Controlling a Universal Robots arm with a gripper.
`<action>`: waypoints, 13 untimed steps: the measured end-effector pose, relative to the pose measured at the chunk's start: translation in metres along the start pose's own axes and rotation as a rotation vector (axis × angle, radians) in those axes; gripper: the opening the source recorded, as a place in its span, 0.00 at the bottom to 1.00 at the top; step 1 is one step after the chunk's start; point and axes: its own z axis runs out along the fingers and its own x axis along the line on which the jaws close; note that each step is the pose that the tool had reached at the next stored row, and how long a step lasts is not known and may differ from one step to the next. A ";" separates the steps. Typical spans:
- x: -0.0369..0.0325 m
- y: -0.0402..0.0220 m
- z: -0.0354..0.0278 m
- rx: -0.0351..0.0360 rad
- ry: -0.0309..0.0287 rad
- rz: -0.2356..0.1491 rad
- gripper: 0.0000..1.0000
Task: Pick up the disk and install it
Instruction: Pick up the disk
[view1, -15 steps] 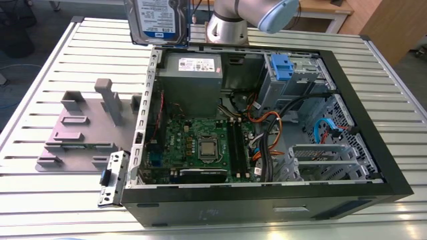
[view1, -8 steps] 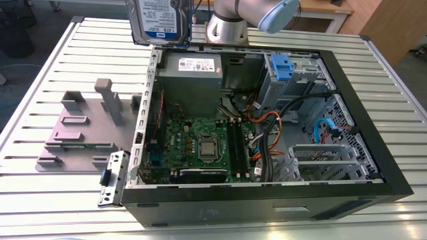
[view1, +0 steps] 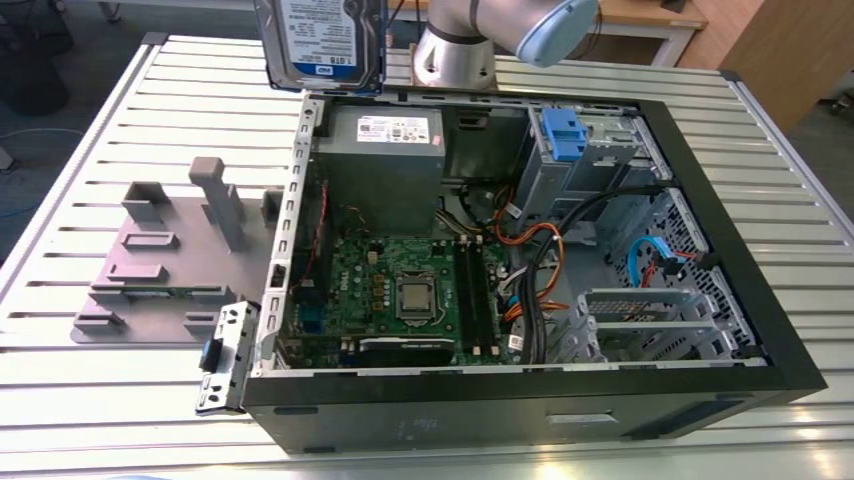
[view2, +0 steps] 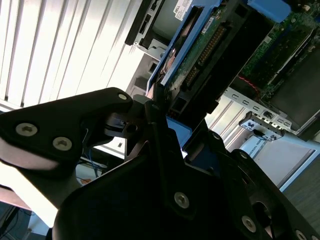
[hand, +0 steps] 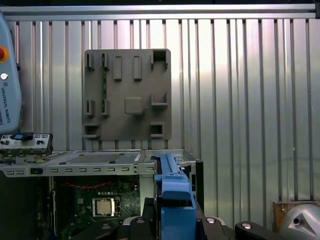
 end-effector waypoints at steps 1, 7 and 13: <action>0.0000 -0.0003 0.0000 0.0000 0.0000 0.000 0.36; -0.0001 -0.0020 0.0000 0.0000 0.0000 0.000 0.36; -0.0001 -0.0038 0.0000 -0.0001 0.0000 0.000 0.36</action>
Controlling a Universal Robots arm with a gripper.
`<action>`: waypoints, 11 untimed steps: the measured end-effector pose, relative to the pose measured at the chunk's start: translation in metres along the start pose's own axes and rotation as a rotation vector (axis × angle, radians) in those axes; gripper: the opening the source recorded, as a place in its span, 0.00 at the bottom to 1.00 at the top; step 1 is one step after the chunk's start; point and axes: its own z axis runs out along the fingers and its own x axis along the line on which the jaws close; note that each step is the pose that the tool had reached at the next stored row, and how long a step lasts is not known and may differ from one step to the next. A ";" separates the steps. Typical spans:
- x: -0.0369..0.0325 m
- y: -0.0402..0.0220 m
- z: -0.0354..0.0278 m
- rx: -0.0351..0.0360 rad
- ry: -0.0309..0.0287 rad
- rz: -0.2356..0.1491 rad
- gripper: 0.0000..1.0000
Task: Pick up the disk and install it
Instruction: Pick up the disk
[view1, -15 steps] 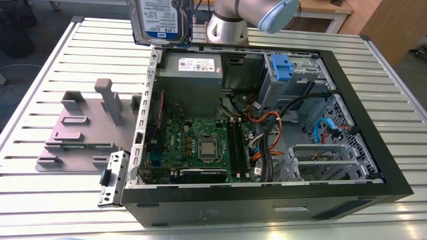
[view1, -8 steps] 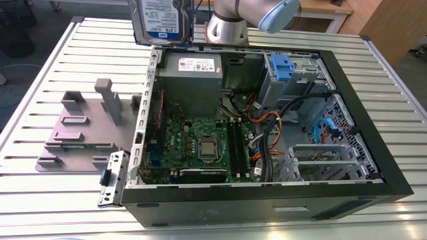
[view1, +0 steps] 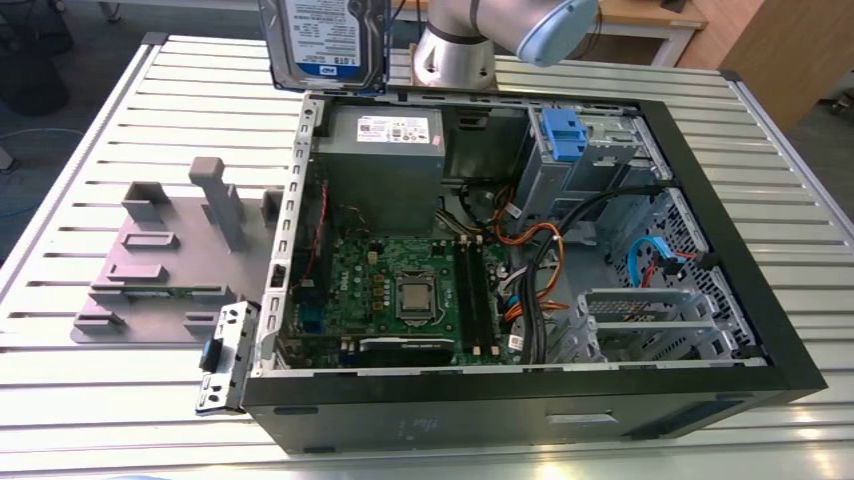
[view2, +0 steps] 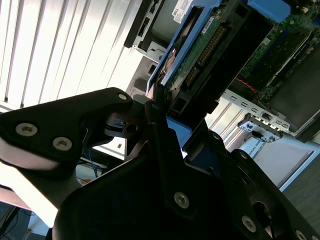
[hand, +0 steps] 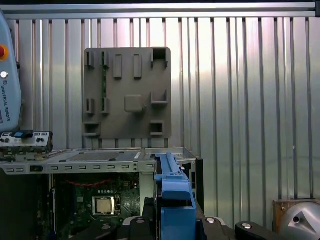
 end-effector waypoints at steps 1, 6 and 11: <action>0.0000 -0.0003 0.0000 0.0001 0.0000 0.000 0.36; -0.0001 -0.0016 0.0000 0.0000 0.0000 0.000 0.36; -0.0001 -0.0030 0.0000 0.0000 0.0000 0.000 0.36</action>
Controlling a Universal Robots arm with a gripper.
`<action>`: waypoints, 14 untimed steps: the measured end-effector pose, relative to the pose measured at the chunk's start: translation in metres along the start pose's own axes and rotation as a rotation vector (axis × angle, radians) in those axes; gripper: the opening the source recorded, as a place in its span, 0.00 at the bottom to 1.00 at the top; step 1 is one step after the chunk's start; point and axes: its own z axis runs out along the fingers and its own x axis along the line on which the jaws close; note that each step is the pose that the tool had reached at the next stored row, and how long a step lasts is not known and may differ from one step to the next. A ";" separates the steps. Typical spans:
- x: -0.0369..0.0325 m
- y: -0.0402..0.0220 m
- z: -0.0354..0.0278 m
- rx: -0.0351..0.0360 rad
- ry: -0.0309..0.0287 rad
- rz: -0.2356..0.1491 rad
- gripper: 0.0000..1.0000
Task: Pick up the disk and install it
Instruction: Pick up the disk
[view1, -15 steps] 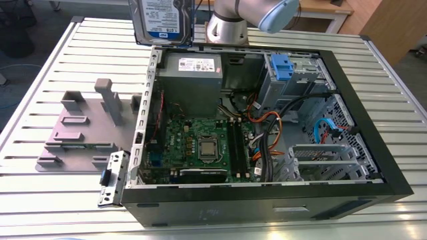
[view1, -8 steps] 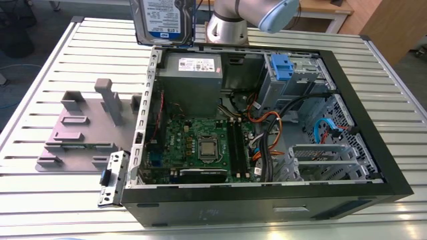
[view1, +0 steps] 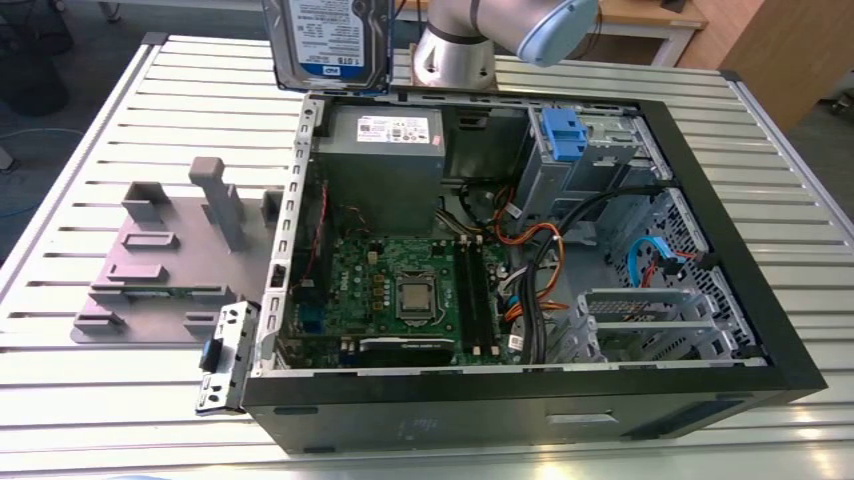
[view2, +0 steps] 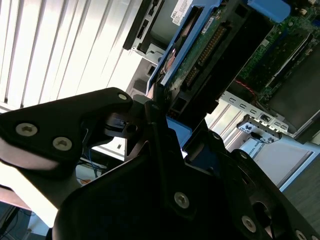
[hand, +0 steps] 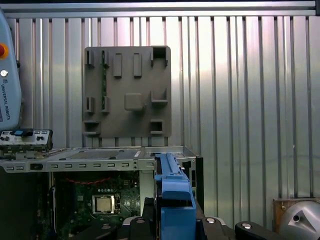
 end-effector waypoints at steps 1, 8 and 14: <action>0.0000 -0.0002 0.0000 0.0000 0.0000 0.000 0.36; -0.0001 -0.0019 0.0000 0.0000 0.0000 0.000 0.36; -0.0001 -0.0034 0.0000 0.0000 0.0000 0.000 0.36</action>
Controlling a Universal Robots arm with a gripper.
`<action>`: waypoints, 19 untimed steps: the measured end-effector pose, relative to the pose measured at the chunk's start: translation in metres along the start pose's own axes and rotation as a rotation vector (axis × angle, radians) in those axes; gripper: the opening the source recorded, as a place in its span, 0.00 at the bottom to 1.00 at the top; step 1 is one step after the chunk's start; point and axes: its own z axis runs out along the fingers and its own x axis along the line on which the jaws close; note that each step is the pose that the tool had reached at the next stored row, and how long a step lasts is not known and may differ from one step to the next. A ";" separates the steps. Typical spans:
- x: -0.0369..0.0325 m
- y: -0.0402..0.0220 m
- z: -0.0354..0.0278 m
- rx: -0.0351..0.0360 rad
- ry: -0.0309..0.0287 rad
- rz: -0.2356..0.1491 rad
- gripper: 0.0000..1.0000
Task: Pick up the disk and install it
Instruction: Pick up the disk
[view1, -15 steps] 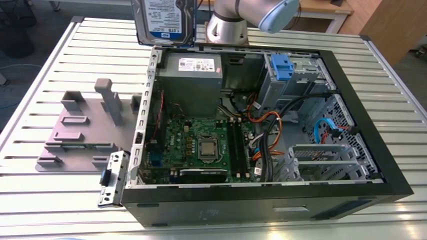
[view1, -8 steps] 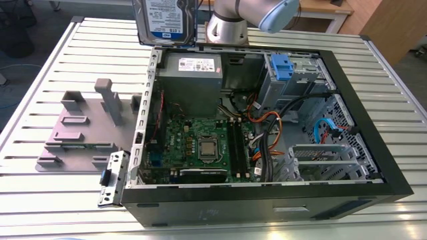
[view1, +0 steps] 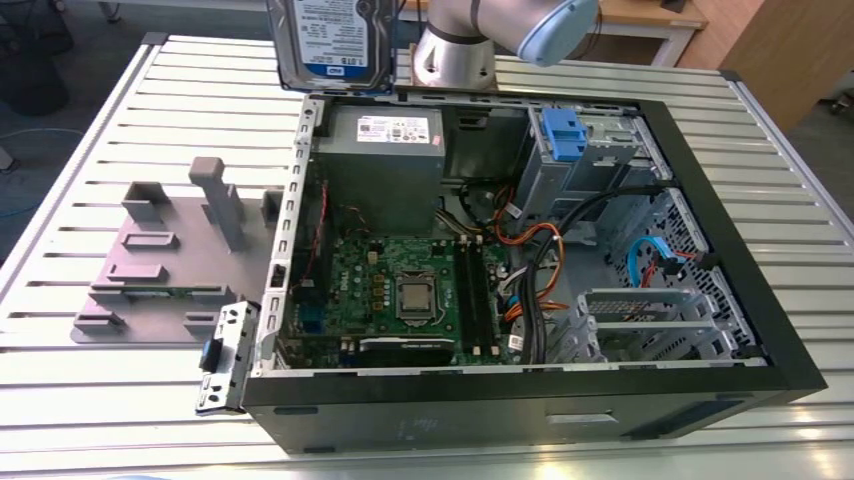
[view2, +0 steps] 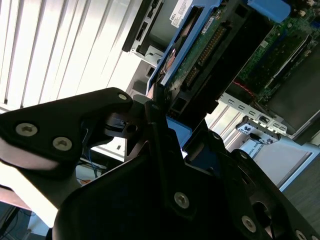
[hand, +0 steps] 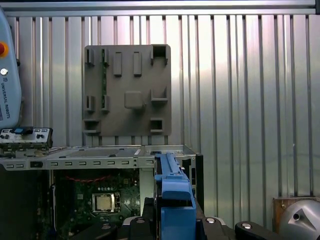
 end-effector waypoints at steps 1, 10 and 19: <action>0.0000 -0.0003 0.0000 -0.0001 0.0001 0.000 0.36; -0.0001 -0.0028 0.0000 0.0000 0.0000 0.000 0.36; -0.0002 -0.0055 0.0001 0.0000 0.0000 0.000 0.36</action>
